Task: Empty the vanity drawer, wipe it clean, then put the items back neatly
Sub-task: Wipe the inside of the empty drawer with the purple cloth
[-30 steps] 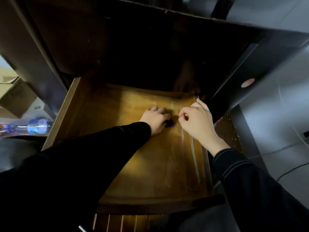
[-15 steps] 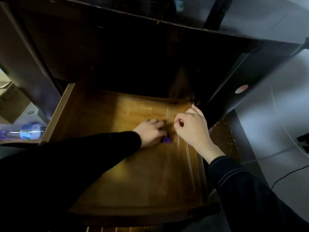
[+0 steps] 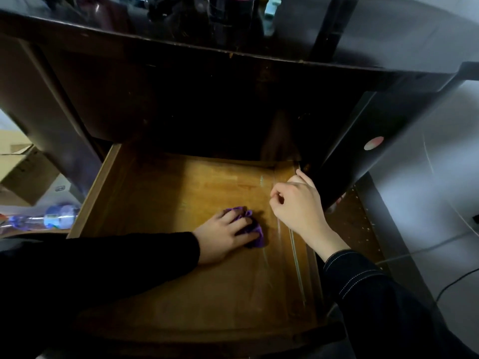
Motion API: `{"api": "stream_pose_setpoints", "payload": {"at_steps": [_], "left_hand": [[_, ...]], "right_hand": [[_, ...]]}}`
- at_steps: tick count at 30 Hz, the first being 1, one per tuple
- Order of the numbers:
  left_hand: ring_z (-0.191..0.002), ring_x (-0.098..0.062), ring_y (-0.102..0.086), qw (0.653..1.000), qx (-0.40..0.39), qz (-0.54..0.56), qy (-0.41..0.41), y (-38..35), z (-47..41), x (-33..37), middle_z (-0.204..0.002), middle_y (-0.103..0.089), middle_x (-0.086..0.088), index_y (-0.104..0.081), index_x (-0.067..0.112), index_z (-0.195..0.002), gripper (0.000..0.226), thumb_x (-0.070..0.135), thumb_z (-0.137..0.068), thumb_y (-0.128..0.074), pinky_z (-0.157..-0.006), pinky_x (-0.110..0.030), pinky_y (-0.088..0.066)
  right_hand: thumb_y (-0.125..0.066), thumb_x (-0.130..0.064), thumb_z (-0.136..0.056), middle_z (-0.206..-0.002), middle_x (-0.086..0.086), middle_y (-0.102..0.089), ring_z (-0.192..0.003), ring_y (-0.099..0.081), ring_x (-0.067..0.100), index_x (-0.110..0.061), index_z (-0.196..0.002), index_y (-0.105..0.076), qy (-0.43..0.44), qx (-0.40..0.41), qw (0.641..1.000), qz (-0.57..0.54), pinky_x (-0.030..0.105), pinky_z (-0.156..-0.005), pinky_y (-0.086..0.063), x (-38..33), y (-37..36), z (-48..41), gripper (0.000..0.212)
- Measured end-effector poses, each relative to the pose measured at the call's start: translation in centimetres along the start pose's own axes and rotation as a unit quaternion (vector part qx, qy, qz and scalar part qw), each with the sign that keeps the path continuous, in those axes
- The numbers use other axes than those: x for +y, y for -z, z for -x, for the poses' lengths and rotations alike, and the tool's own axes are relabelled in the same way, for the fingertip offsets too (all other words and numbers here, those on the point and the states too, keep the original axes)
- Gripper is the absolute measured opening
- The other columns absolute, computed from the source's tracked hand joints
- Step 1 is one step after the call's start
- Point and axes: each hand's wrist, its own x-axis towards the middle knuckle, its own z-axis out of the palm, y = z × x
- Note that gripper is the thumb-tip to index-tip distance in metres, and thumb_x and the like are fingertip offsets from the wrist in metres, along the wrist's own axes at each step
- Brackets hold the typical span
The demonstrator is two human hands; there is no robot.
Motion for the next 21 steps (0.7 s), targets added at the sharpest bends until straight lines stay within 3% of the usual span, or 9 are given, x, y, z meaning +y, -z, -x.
{"api": "stream_pose_setpoints", "payload": {"at_steps": [3, 9, 12, 17, 21], "left_hand": [[-0.134, -0.04, -0.042, 0.999, -0.047, -0.001, -0.015, -0.4, -1.4, -2.2, -0.153, -0.04, -0.011, -0.039, 0.03, -0.15, 0.054, 0.027, -0.097, -0.046, -0.103, -0.05, -0.046], [-0.132, -0.031, -0.04, 0.981, -0.033, 0.029, 0.191, -0.2, -11.3, -6.3, -0.149, -0.041, -0.002, -0.043, 0.035, -0.146, 0.051, 0.025, -0.096, -0.046, -0.104, -0.041, -0.043], [-0.129, -0.03, -0.042, 0.971, -0.037, 0.043, 0.23, -0.1, -13.0, -6.0, -0.145, -0.046, -0.002, -0.048, 0.034, -0.143, 0.055, 0.025, -0.089, -0.054, -0.105, -0.042, -0.041], [-0.133, -0.031, -0.038, 0.987, -0.056, 0.055, 0.142, 0.6, -7.9, -3.0, -0.15, -0.04, -0.001, -0.043, 0.034, -0.146, 0.063, 0.027, -0.085, -0.054, -0.11, -0.042, -0.037], [-0.126, -0.036, -0.05, 0.996, -0.016, 0.078, 0.047, 0.4, -2.6, -1.5, -0.145, -0.05, -0.009, -0.052, 0.026, -0.142, 0.05, 0.035, -0.092, -0.052, -0.099, -0.047, -0.049]], "right_hand": [[-0.063, -0.021, -0.09, -0.064, -0.01, -0.057, -0.083, -0.059, 0.013, -0.019, -0.08, -0.074, 0.0, 0.002, 1.0, -0.004, 0.03, -0.125, -0.016, 0.1, -0.1, 0.0, 0.015], [-0.065, -0.02, -0.089, -0.065, -0.014, -0.049, -0.083, -0.06, 0.014, -0.02, -0.082, -0.075, -0.009, 0.002, 1.0, -0.025, 0.031, -0.125, -0.018, 0.3, -0.3, -0.1, 0.012], [-0.064, -0.02, -0.089, -0.063, -0.012, -0.05, -0.083, -0.06, 0.014, -0.019, -0.083, -0.075, -0.007, -0.002, 1.0, -0.023, 0.033, -0.125, -0.02, 0.3, -0.3, -0.1, 0.012], [-0.062, -0.021, -0.09, -0.069, -0.005, -0.065, -0.086, -0.06, 0.014, -0.019, -0.083, -0.075, -0.002, -0.001, 1.0, -0.011, 0.03, -0.125, -0.018, 0.1, 0.0, -0.1, 0.015], [-0.061, -0.021, -0.091, -0.068, -0.006, -0.065, -0.084, -0.059, 0.013, -0.019, -0.081, -0.075, 0.003, 0.003, 1.0, 0.005, 0.026, -0.124, -0.012, 0.1, -0.1, 0.0, 0.017]]}}
